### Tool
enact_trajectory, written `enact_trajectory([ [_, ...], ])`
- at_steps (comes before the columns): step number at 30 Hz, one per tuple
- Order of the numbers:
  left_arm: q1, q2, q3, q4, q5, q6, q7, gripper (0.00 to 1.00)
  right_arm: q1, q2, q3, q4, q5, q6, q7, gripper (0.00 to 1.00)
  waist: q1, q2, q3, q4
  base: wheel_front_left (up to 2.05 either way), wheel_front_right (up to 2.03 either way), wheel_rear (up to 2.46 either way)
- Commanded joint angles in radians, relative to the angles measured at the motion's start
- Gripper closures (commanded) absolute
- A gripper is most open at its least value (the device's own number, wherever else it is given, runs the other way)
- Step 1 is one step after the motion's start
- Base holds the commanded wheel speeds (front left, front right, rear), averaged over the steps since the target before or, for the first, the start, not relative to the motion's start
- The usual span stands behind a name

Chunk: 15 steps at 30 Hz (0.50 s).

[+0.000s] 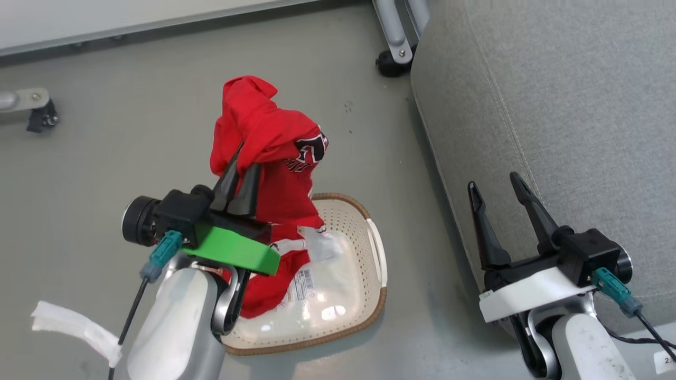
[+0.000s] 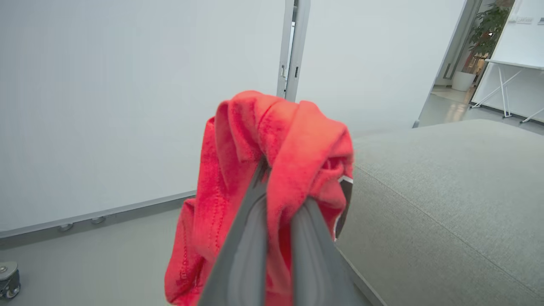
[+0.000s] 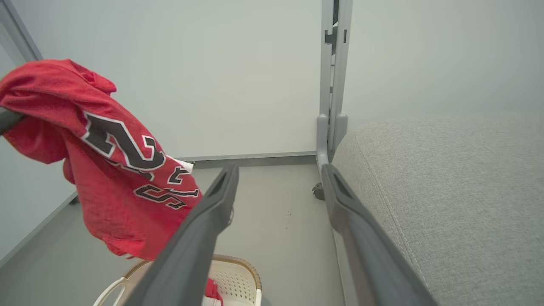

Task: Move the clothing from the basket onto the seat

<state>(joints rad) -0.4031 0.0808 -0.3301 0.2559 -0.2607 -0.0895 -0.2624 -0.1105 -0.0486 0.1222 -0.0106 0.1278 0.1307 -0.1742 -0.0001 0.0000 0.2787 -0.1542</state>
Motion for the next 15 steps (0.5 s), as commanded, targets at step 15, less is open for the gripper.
enact_trajectory([
  [15,0.209,-0.012,0.024,-0.247,-0.008,-0.004,-0.004,1.00,0.127,-0.005,0.029,-0.065,-0.017,0.000,0.095,0.00,0.0001,0.0000,-0.238,0.044,0.00,0.00,0.00],
])
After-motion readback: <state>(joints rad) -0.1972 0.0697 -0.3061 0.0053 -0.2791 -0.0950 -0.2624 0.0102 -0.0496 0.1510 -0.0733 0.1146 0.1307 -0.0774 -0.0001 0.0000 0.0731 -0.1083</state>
